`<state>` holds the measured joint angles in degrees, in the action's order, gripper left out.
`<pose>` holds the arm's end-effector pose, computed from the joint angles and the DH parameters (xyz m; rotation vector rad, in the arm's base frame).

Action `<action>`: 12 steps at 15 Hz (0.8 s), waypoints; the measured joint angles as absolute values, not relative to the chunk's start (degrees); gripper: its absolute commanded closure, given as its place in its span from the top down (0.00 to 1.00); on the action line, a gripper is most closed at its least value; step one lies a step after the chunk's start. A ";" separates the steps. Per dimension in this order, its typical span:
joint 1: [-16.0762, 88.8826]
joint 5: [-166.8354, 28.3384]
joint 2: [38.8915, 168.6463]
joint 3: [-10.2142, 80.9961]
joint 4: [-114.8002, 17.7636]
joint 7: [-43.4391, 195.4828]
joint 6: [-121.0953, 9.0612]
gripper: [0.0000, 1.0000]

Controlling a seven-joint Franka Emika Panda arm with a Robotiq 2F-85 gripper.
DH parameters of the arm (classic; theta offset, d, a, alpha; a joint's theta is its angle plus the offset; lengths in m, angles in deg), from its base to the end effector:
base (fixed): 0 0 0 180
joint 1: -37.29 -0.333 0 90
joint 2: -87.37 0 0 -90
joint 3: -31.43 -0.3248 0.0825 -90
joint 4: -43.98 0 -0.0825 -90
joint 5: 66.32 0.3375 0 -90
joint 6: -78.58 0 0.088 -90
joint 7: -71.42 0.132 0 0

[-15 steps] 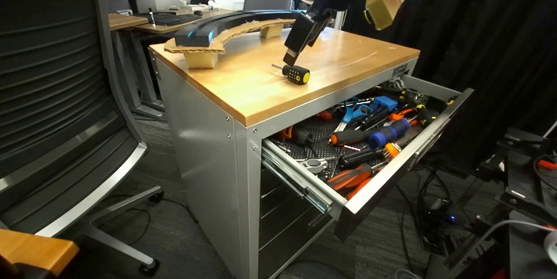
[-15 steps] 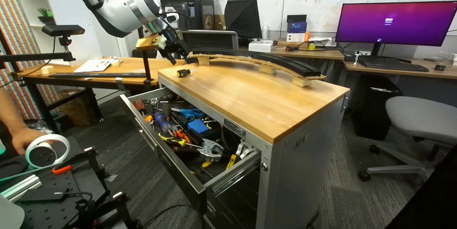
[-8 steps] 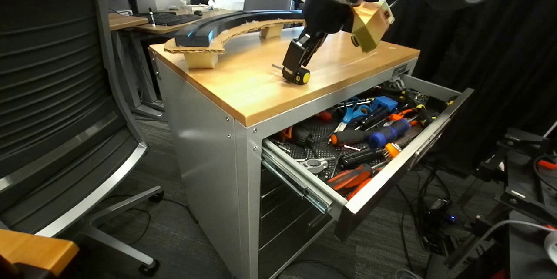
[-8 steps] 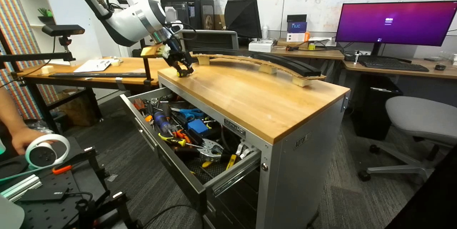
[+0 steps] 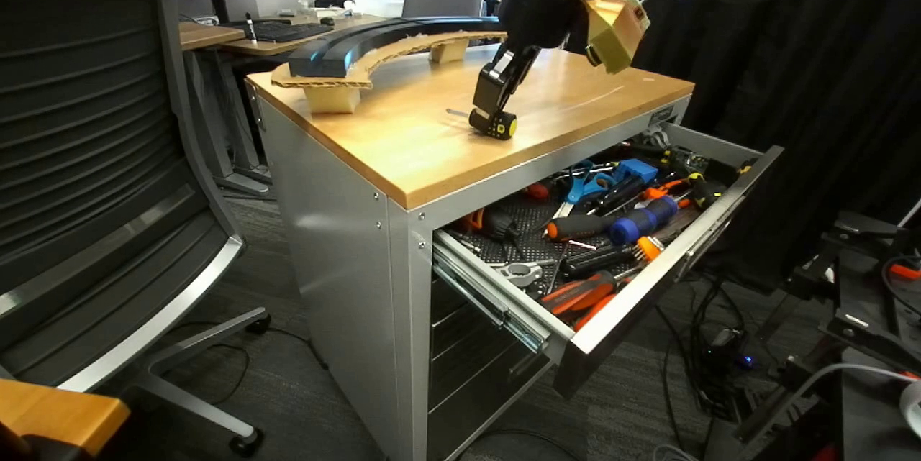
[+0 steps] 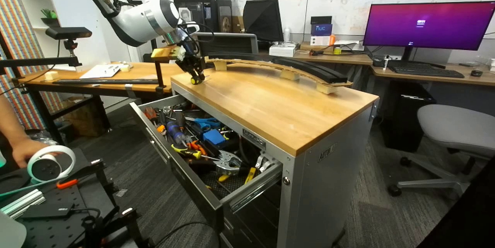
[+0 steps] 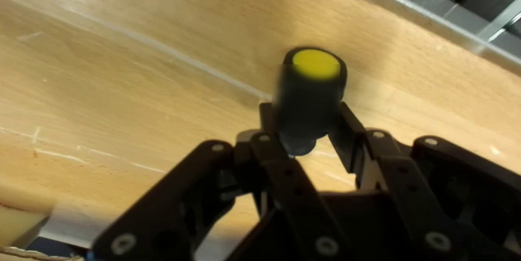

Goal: Put the screwdriver in the open drawer and then close the drawer

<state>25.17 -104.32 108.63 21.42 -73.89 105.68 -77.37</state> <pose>0.5482 0.2351 0.3041 2.9202 0.4943 0.6061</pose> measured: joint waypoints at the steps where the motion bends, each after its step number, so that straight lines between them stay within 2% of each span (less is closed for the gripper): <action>1: 26.85 -101.17 108.11 19.08 -74.64 101.07 -77.03 0.18; 6: 34.20 -83.30 102.32 4.76 -81.55 79.03 -70.92 0.18; 7: 33.67 -80.83 100.85 4.19 -82.43 75.29 -68.47 0.21; 8: 32.23 -80.18 99.42 4.99 -82.97 72.57 -65.97 0.62; 9: 30.59 -81.00 98.12 6.38 -83.35 71.69 -64.35 0.63; 10: 28.93 -82.68 97.02 8.14 -83.76 71.83 -64.25 0.69; 12: 26.32 -87.57 95.76 11.57 -84.37 74.44 -66.50 0.84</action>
